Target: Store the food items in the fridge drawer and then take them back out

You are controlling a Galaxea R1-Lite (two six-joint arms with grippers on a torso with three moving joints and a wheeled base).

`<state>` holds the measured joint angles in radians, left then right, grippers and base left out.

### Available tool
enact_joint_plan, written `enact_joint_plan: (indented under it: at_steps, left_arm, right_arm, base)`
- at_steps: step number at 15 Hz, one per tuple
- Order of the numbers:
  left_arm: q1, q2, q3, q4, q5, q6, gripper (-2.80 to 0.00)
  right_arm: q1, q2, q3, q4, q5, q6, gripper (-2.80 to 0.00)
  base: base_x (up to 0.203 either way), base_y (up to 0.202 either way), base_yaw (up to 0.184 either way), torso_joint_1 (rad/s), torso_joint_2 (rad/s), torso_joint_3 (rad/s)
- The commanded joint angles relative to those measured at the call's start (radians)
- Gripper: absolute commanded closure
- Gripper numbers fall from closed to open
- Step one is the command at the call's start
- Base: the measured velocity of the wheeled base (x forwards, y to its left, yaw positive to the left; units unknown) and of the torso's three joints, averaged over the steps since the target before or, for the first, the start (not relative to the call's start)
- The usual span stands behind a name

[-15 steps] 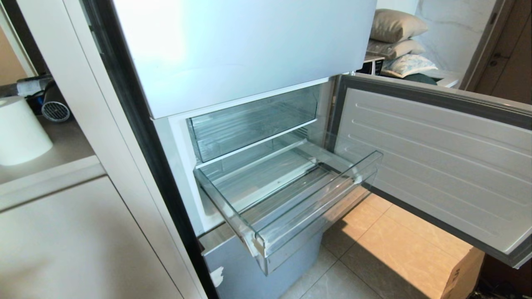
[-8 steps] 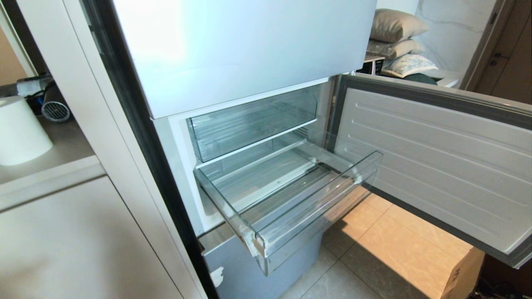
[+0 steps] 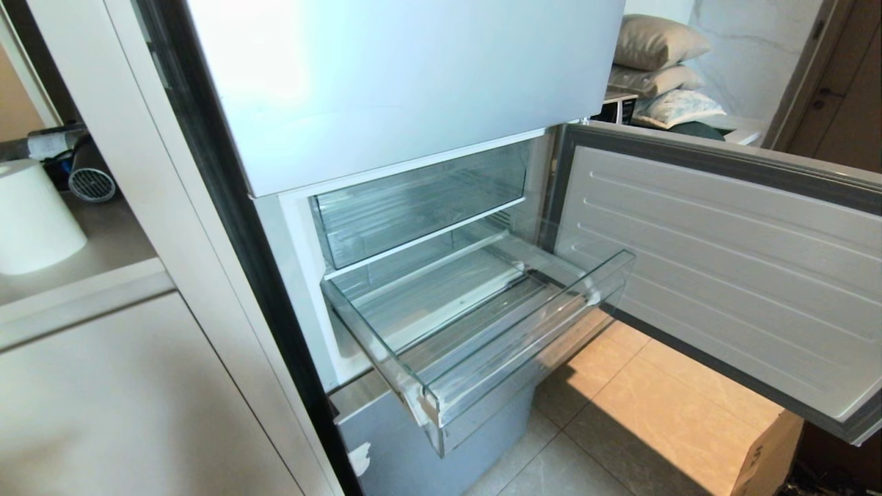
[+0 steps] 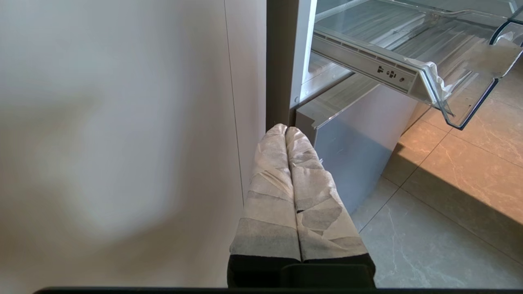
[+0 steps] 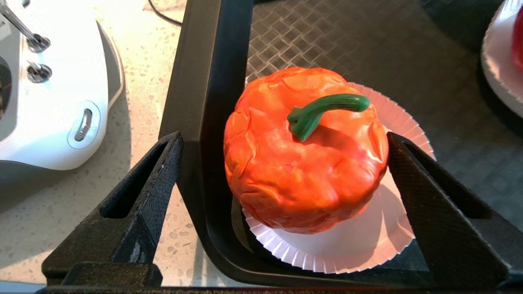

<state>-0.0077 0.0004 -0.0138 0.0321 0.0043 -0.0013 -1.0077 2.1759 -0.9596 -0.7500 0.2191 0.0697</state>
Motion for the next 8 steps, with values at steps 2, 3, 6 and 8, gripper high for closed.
enact_joint_plan:
  at_steps: [2, 3, 6, 8]
  left_arm:
    - [0.0, 0.0, 0.0, 0.0, 0.0, 0.0, 0.0]
    - [0.0, 0.0, 0.0, 0.0, 0.0, 0.0, 0.0]
    - [0.0, 0.0, 0.0, 0.0, 0.0, 0.0, 0.0]
    - [0.0, 0.0, 0.0, 0.0, 0.0, 0.0, 0.0]
  right_arm:
    - [0.0, 0.01, -0.001, -0.005, 0.002, -0.004, 0.0]
    - [0.0, 0.013, -0.007, -0.005, 0.002, 0.001, 0.0]
    - [0.0, 0.007, -0.007, -0.005, 0.0, 0.004, 0.0]
    - [0.0, -0.016, 0.002, -0.002, 0.0, 0.006, 0.0]
  base:
    - [0.0, 0.0, 0.0, 0.0, 0.0, 0.0]
    - [0.0, 0.0, 0.0, 0.0, 0.0, 0.0]
    - [0.0, 0.0, 0.0, 0.0, 0.0, 0.0]
    - [0.0, 0.0, 0.0, 0.0, 0.0, 0.0]
